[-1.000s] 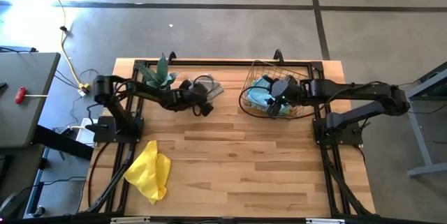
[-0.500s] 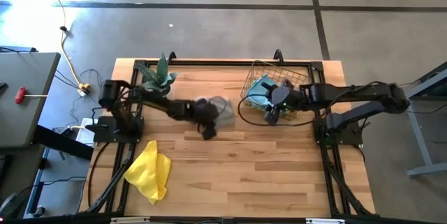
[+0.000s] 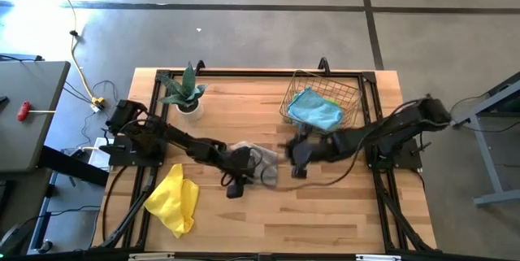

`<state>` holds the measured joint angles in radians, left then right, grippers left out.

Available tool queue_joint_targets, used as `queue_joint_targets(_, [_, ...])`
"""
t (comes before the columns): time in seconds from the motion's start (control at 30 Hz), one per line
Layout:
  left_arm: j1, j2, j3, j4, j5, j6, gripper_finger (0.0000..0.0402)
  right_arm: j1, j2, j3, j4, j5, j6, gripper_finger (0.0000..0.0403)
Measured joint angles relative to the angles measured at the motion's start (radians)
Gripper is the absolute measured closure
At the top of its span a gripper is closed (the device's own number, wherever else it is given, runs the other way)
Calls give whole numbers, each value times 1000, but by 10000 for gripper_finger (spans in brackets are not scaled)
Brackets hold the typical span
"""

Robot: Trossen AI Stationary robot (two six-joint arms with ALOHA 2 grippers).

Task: Fold microfiber towels
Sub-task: Fold the gray microfiber towel

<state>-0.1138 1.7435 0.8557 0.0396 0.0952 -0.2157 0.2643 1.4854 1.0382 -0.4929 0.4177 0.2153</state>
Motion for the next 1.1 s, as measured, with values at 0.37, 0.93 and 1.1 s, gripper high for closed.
queue_joint_targets(0.37, [-127,-72,51,-142,-20,1,300,188,291,0,260,184,-14,214])
queue_joint_targets(0.93, [-295,-136,52,-183,-142,-70,300,214,496,0,431,270,-43,214])
queue_joint_targets(1.1, [-295,-140,52,-186,-145,-70,300,199,528,3,450,289,-40,216])
